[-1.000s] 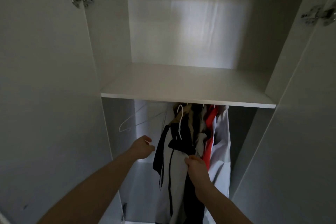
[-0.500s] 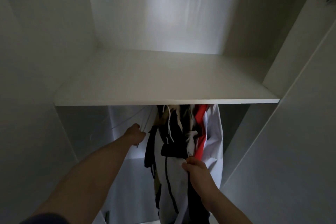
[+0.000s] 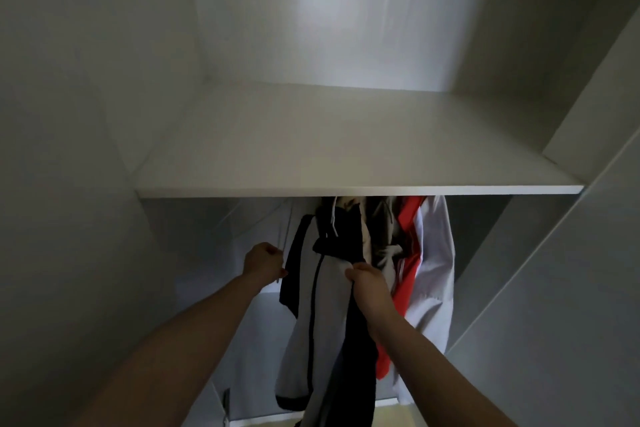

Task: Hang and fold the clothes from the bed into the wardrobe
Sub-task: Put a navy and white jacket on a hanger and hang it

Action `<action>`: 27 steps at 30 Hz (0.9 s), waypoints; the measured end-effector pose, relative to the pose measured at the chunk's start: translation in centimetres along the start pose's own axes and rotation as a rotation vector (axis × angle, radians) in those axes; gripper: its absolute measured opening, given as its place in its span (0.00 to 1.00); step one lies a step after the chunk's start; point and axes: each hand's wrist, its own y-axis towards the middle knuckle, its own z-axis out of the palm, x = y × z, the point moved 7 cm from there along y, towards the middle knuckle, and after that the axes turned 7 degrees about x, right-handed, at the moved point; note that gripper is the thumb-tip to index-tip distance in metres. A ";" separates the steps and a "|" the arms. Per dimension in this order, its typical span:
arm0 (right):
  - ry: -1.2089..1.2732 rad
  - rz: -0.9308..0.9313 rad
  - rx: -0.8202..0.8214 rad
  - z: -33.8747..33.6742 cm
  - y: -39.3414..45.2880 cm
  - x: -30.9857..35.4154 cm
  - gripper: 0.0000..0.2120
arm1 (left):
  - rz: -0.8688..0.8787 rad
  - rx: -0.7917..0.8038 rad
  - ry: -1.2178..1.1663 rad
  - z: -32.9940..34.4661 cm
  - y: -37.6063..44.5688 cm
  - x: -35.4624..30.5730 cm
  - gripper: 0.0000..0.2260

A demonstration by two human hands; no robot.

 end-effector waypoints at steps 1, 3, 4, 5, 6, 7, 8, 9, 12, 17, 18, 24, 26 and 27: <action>0.001 -0.003 -0.008 0.4 0.7 0.3 0.13 | 0.005 -0.008 -0.011 -0.3 -0.1 0.2 0.08; -0.001 -0.009 -0.035 0.8 2.1 0.9 0.15 | 0.001 -0.015 -0.052 -0.8 -0.3 0.5 0.05; -0.008 -0.015 -0.059 0.7 2.8 1.3 0.16 | -0.004 -0.016 -0.067 -1.0 -0.4 0.5 0.03; -0.011 -0.022 -0.085 0.5 3.6 1.7 0.17 | -0.011 -0.015 -0.080 -1.2 -0.5 0.5 0.03; -0.004 -0.028 -0.108 0.3 4.4 2.1 0.17 | -0.019 -0.006 -0.088 -1.4 -0.4 0.6 0.05; 0.004 -0.035 -0.125 0.0 5.2 2.5 0.17 | -0.020 0.002 -0.100 -1.5 -0.4 0.6 0.06; 0.007 -0.042 -0.136 -0.2 5.8 2.9 0.16 | -0.026 0.015 -0.106 -1.7 -0.3 0.7 0.04; 0.003 -0.045 -0.145 -0.4 6.5 3.2 0.12 | -0.026 0.030 -0.118 -1.8 -0.3 0.7 0.01; -0.024 -0.057 -0.225 -1.7 8.6 4.1 0.08 | -0.055 0.082 -0.146 -1.7 -0.2 0.8 0.10; -0.244 0.003 -0.250 -4.1 11.2 4.7 0.14 | -0.057 0.095 -0.180 -1.4 -0.3 0.4 0.08; -0.319 0.032 -0.254 -4.7 11.6 4.4 0.15 | -0.054 0.098 -0.174 -1.2 -0.3 0.3 0.08; -0.718 0.161 -0.106 -4.6 11.3 0.6 0.21 | 0.000 0.107 -0.175 -0.6 -0.1 0.0 0.06; -0.771 0.136 -0.058 -3.8 11.2 -1.0 0.18 | 0.010 0.107 -0.182 -0.7 0.0 0.0 0.05; -0.729 0.123 -0.053 -3.6 11.1 -1.9 0.15 | 0.014 0.108 -0.179 -0.7 0.0 -0.1 0.05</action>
